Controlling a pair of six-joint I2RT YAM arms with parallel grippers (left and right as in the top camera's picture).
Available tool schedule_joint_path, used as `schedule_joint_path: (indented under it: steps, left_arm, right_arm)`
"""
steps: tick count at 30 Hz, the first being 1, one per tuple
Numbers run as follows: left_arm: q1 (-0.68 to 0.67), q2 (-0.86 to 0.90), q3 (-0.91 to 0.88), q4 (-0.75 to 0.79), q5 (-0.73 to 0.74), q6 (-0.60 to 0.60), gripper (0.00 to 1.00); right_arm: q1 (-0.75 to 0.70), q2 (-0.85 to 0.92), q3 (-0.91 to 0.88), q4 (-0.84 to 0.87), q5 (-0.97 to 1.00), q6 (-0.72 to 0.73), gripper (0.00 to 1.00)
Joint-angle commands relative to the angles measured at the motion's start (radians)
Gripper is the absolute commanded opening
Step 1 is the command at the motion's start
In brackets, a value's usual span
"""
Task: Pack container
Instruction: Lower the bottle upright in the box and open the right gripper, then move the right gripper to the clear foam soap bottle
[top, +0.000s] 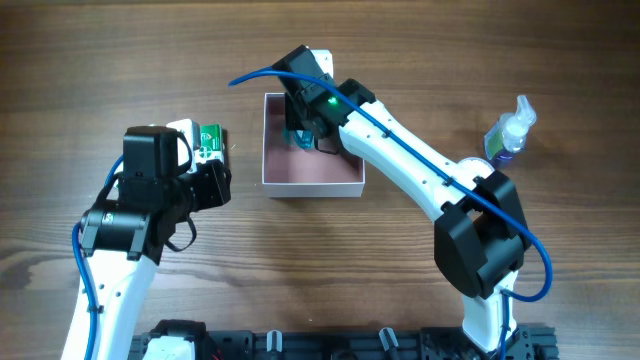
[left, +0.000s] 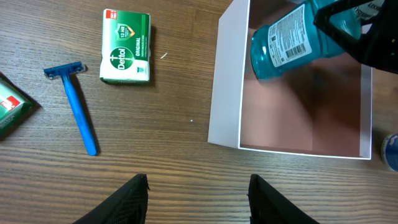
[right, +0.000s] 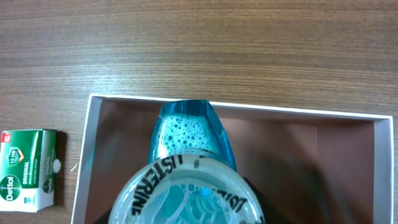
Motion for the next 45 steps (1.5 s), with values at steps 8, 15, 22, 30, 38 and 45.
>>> schedule_joint_path:
  steps: [8, 15, 22, 30, 38, 45]
  left_arm:
    - [-0.005, 0.005, 0.021, -0.005, -0.006, 0.002, 0.53]
    - [-0.005, 0.005, 0.021, -0.005, -0.006, 0.003, 0.53]
    - [-0.005, 0.005, 0.021, -0.005, -0.006, 0.003, 0.53]
    - [-0.005, 0.005, 0.021, -0.005, -0.006, 0.003, 0.53]
    - [-0.005, 0.005, 0.021, -0.005, -0.006, 0.002, 0.53]
    - [-0.005, 0.005, 0.021, -0.004, -0.006, 0.002, 0.53]
  right_arm:
    - [0.003, 0.003, 0.026, 0.006, 0.024, -0.031, 0.25]
    - [0.003, 0.003, 0.026, 0.001, -0.032, -0.064, 0.57]
    - [0.003, 0.003, 0.026, -0.021, -0.033, -0.064, 0.63]
    - [0.011, -0.003, 0.026, -0.05, -0.071, -0.111, 0.66]
    - [0.06, -0.085, 0.026, -0.131, -0.074, -0.168, 0.72]
    - [0.034, -0.327, 0.026, -0.232, 0.005, -0.095, 0.8]
